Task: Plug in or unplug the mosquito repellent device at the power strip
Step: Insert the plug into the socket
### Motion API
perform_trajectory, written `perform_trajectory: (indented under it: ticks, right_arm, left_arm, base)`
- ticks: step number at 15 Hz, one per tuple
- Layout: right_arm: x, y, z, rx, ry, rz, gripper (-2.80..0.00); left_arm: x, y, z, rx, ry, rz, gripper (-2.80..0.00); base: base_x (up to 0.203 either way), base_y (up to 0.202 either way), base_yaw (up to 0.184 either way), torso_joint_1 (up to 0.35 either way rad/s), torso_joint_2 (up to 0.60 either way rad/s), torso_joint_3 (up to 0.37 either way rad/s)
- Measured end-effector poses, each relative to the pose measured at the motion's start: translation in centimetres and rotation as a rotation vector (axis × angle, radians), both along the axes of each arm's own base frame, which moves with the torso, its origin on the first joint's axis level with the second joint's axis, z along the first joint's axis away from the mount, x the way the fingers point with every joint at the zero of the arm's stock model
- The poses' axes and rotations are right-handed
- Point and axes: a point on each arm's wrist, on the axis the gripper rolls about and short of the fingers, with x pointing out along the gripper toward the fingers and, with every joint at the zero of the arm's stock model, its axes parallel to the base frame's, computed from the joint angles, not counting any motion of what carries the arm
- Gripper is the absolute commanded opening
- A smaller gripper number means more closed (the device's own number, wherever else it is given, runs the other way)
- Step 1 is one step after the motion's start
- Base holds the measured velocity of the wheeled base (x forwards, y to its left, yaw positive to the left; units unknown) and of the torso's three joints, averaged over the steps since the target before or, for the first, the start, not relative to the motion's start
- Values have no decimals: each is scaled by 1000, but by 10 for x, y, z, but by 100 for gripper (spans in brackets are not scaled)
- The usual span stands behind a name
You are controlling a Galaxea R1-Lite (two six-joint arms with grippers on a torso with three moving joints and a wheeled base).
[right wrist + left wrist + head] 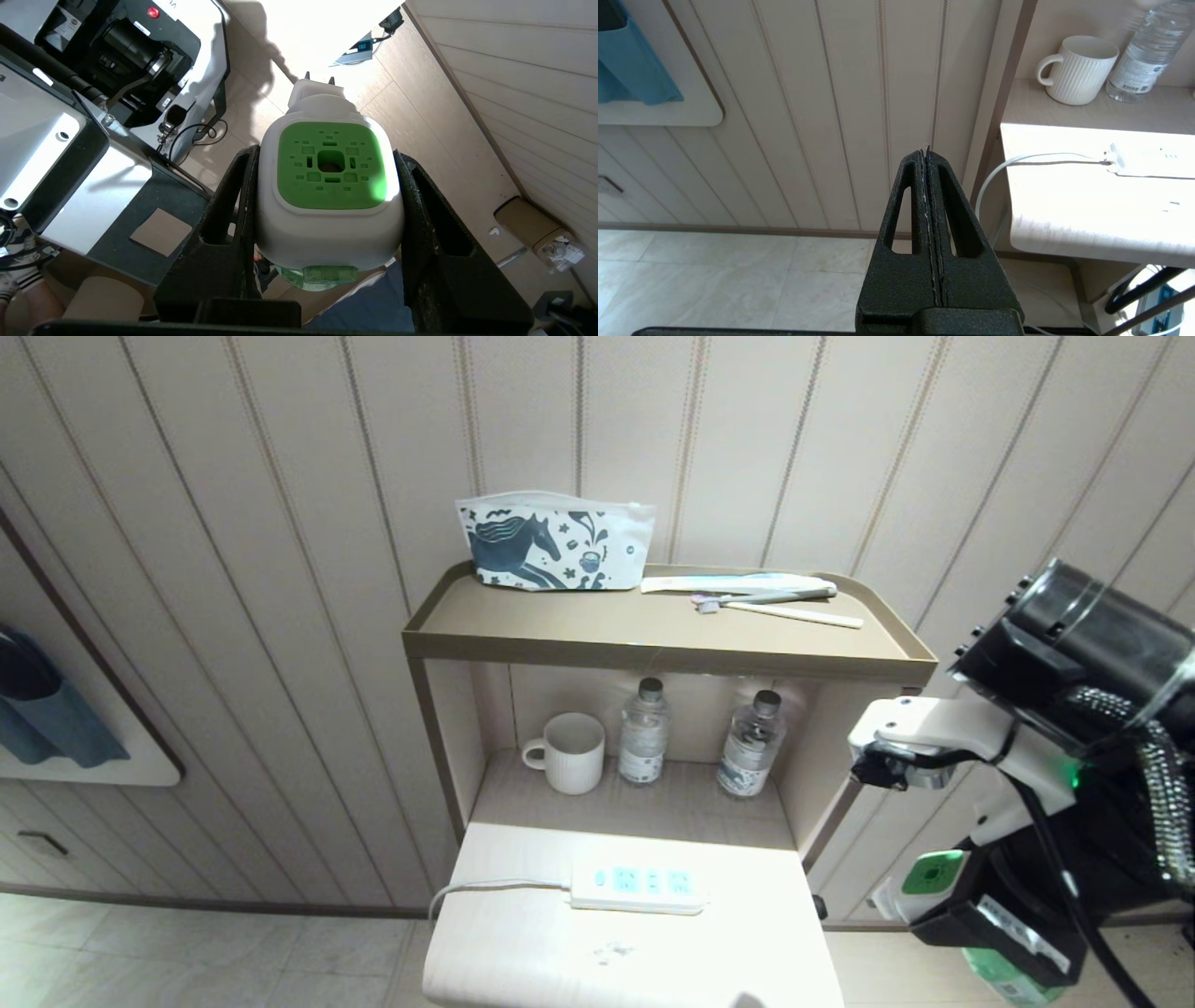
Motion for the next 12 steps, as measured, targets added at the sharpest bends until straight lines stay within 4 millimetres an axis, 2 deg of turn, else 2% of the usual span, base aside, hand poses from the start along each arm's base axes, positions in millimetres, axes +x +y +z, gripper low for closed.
perform_trajectory:
  ticks: [4,8,10,12]
  right_arm:
    - [5,4,-6,17,-25,-2,-280]
    - [6,5,-8,36,-49,0,-280]
    - [5,4,-7,38,-55,1,-280]
    - [4,3,-6,41,-58,1,-280]
  left_arm:
    - [-2,0,3,43,25,5,-280]
    - [-3,0,61,35,8,2,-280]
    - [9,0,85,22,57,-10,-280]
    - [30,-1,100,-3,146,-46,-280]
  base:
    - [0,0,0,0,0,0]
    - [0,0,0,0,0,0]
    - [0,0,0,0,0,0]
    - [0,0,0,0,0,0]
